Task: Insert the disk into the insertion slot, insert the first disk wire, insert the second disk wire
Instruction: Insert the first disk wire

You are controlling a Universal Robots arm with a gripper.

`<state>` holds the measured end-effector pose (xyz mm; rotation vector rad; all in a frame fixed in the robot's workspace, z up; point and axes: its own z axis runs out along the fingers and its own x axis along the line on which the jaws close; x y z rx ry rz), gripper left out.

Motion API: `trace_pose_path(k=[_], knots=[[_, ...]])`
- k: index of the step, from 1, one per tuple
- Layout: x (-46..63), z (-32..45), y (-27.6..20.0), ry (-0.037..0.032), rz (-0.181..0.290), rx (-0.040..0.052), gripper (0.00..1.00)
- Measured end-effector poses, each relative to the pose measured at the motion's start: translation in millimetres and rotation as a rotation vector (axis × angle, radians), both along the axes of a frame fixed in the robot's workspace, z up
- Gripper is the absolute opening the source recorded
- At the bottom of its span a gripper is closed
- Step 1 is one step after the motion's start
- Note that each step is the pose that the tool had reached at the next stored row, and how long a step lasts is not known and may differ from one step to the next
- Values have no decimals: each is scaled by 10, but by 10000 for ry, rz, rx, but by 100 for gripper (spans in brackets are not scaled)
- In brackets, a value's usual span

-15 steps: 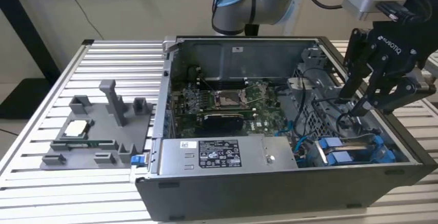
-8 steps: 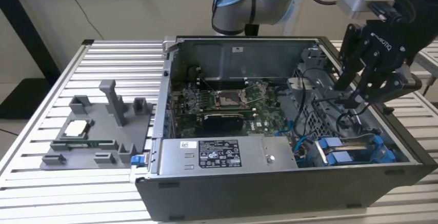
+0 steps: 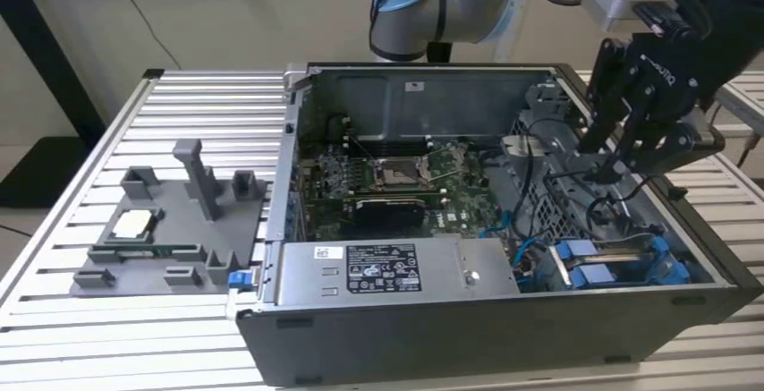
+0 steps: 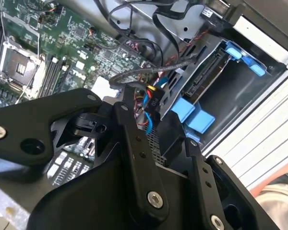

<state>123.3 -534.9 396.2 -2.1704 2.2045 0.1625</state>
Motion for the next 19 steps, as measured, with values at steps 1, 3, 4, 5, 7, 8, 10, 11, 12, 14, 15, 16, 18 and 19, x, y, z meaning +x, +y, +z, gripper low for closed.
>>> trace_pose_path(k=[1, 3, 4, 5, 7, 8, 10, 11, 12, 14, 15, 16, 18, 19], knots=[[0, -2, 7, 0, 0, 16, 47], [0, -5, 21, 0, 0, 47, 47], [0, -7, 28, 0, 0, 63, 47], [0, -9, 35, 0, -1, 79, 47], [0, -12, 49, 0, 0, 109, 47], [0, -14, 55, 0, -1, 125, 47], [0, -17, 65, 0, -1, 160, 47], [0, -19, 69, 0, 0, 180, 47], [0, -20, 73, 0, 0, 197, 47], [0, -23, 80, 0, -1, 238, 47], [0, -25, 83, 0, -1, 260, 47], [0, -26, 86, 0, -1, 284, 47], [14, -26, 86, 3, 0, 299, 47], [28, -26, 85, 7, 1, 300, 47]])
